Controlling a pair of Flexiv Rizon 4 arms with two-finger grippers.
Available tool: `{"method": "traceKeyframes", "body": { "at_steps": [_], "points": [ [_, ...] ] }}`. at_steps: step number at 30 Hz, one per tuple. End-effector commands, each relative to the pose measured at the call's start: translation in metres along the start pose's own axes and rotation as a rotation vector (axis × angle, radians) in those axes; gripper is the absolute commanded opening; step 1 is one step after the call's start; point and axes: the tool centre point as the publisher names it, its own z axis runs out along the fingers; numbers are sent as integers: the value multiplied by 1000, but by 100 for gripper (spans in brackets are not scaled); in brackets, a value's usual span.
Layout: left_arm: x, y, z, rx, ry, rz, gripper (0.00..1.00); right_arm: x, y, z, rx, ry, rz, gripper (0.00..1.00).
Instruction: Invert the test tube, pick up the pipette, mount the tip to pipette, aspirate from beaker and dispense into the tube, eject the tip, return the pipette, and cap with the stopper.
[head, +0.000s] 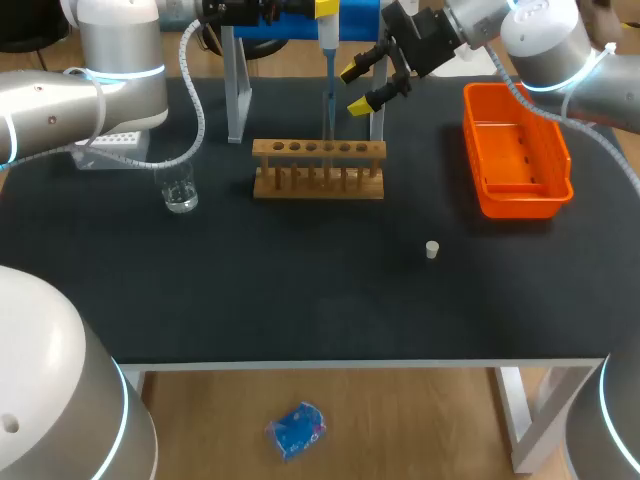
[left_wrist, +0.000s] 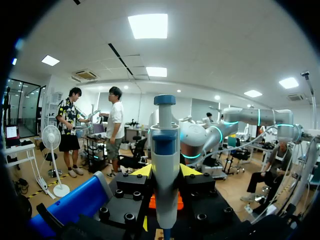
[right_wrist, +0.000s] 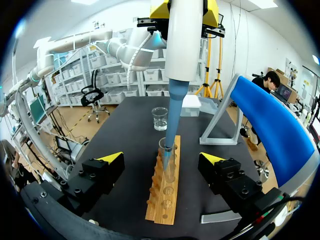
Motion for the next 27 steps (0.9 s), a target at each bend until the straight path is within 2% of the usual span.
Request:
{"method": "traceKeyframes", "body": {
  "at_steps": [1, 27],
  "points": [
    [2, 1, 0, 4, -7, 2, 0, -1, 0, -1, 1, 4, 0, 100],
    [6, 1, -1, -9, -18, 6, 0, -1, 0, -1, 1, 4, 0, 100]
  ]
}}
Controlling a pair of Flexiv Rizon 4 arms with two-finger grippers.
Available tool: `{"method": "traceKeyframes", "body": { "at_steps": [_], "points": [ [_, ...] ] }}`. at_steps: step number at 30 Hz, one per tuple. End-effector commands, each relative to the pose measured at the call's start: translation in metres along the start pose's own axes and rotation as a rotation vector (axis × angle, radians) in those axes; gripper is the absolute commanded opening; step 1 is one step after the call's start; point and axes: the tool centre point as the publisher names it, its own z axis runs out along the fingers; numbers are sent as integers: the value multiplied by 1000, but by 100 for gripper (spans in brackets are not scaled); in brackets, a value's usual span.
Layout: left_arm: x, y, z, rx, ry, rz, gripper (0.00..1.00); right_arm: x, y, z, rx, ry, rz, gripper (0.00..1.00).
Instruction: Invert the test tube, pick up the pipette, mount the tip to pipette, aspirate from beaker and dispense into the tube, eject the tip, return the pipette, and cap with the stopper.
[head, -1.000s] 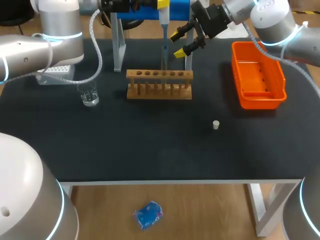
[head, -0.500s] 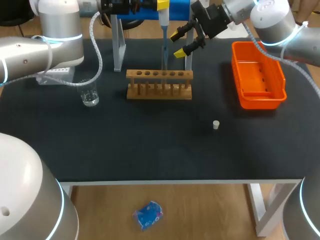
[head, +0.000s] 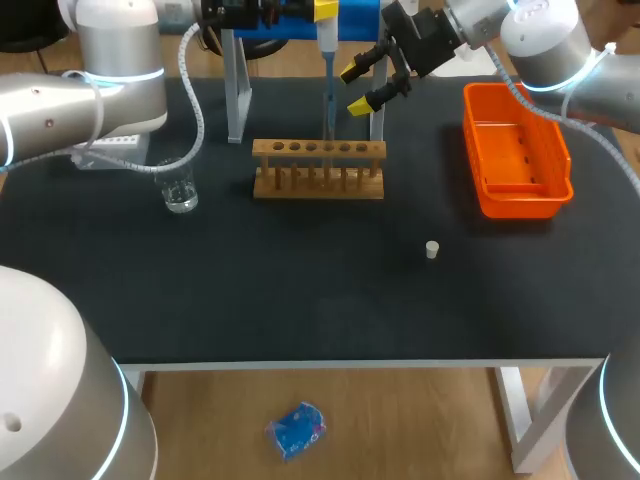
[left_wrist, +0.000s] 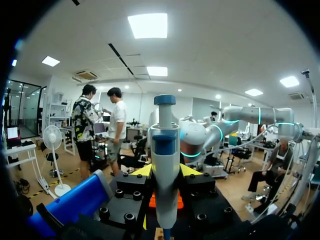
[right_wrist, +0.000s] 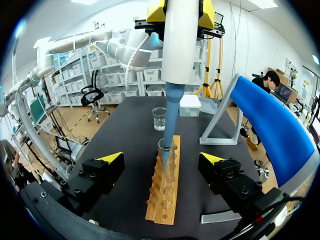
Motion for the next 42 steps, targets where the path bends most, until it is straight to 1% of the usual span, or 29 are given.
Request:
{"method": "traceKeyframes", "body": {
  "at_steps": [1, 14, 17, 18, 21, 25, 29, 32, 36, 39, 42],
  "points": [
    [3, -1, 0, -2, -7, 0, 0, -1, 0, -1, 1, 4, 0, 100],
    [3, -1, 0, -2, -7, 0, 0, -1, 0, -1, 1, 4, 0, 100],
    [3, -1, 0, -2, -7, 0, 0, 3, 0, -17, 9, 2, -6, 100],
    [3, -1, 0, -2, -7, 0, 0, 3, -1, -25, -29, 5, 2, 100],
    [3, -1, 0, -2, -7, 0, 0, 9, 4, -47, -8, -8, -9, 100],
    [3, -1, 0, -2, -7, 0, 0, 12, 15, -78, -9, -24, -20, 100],
    [3, -1, 0, -2, -7, 0, 0, 16, 34, -107, -26, -48, -34, 100],
    [3, -1, 0, -2, -7, 0, 0, 18, 49, -125, -31, -53, -45, 100],
    [3, -1, 0, -2, -7, 0, 0, 19, 72, -149, -64, -65, -75, 100],
    [3, -1, 0, -2, -7, 0, 0, 19, 86, -159, -72, -70, -90, 100],
    [3, -1, 0, -2, -7, 0, 0, 17, 97, -163, -68, -66, -80, 100]
  ]
}}
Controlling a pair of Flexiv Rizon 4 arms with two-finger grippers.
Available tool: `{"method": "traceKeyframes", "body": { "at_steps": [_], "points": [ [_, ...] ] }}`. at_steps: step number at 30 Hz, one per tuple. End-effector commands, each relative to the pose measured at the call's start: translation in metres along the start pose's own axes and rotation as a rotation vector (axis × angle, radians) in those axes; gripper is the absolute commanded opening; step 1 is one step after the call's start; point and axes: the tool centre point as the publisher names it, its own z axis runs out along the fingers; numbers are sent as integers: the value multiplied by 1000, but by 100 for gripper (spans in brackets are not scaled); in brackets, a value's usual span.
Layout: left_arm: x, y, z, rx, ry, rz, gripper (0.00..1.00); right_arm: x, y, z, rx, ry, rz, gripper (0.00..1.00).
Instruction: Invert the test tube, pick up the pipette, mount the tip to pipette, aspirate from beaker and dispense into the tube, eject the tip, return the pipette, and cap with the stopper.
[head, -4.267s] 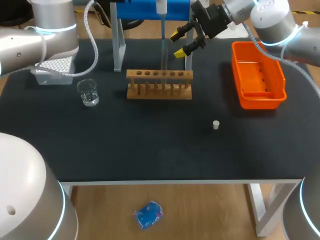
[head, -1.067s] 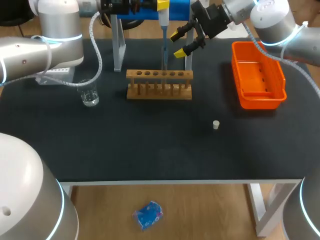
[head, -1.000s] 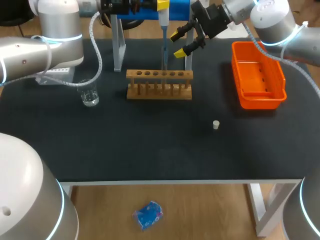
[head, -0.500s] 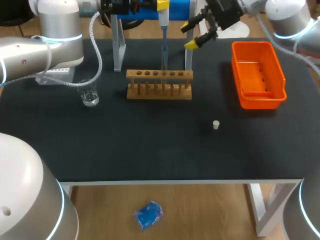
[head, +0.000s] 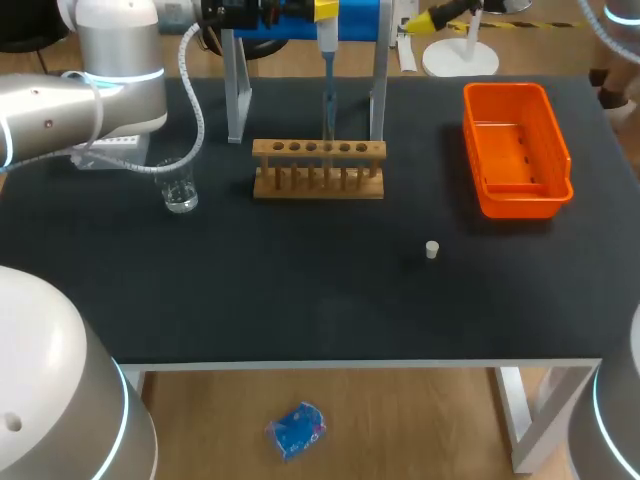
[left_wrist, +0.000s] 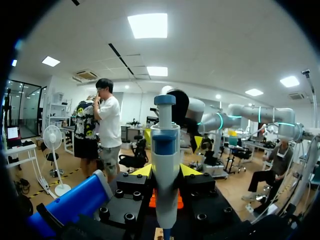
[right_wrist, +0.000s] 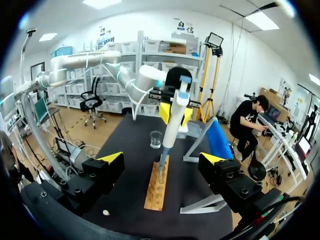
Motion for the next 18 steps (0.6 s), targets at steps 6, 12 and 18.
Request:
{"method": "traceKeyframes", "body": {
  "at_steps": [6, 12, 18],
  "points": [
    [2, -1, 0, -2, -5, 0, 0, -8, 35, -12, 84, 14, 11, 100],
    [2, -1, 0, -2, -5, 0, 0, -13, 52, -18, 127, -33, -13, 100],
    [2, -1, 0, -2, -5, 0, 0, -13, 52, -18, 127, -33, -13, 100]
  ]
}}
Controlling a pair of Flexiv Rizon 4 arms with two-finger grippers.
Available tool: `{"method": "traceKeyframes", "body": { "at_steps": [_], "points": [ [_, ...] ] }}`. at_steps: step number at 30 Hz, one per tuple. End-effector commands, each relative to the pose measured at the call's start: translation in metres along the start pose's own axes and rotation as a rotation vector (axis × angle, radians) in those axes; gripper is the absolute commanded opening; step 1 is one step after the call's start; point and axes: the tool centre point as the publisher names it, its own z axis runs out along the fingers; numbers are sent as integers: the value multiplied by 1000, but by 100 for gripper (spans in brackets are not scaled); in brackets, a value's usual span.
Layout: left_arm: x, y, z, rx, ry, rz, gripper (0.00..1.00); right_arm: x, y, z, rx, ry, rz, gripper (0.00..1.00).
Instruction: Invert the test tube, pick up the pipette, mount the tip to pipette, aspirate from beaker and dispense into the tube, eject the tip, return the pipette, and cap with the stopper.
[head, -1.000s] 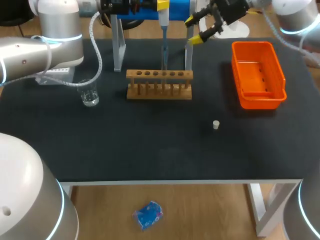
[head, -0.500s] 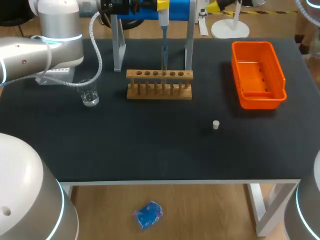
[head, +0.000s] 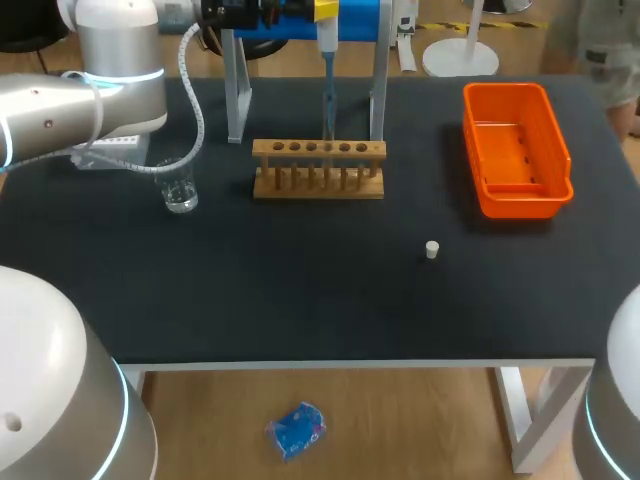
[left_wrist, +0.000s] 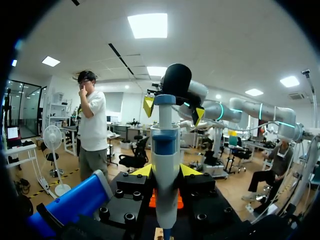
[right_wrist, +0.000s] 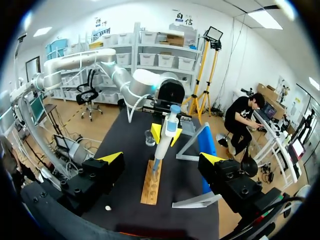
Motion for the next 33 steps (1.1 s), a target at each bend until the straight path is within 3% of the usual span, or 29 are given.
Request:
{"method": "traceKeyframes", "body": {
  "at_steps": [1, 6, 8, 10, 12, 13, 25, 33],
  "points": [
    [2, -1, 0, -2, -4, 0, 0, 1, 0, -2, 6, 1, 0, 100],
    [2, -1, 0, -2, -4, 0, 0, 2, -1, 5, 11, 8, 6, 100],
    [2, -1, 0, -2, -4, 0, 0, 2, 3, 9, -46, 8, 5, 100],
    [2, -1, 0, -2, -4, 0, 0, 1, 8, 13, -89, 6, 4, 31],
    [2, -1, 0, -2, -4, 0, 0, 0, 14, 17, -114, -2, 0, 5],
    [2, -1, 0, -2, -4, 0, 0, -1, 16, 18, -137, -1, -8, 0],
    [2, -1, 0, -2, -4, 0, 0, -5, 45, 33, -402, 9, -19, 0],
    [2, -1, 0, -2, -4, 0, 0, -9, 66, 38, -499, 29, -24, 0]
  ]
}}
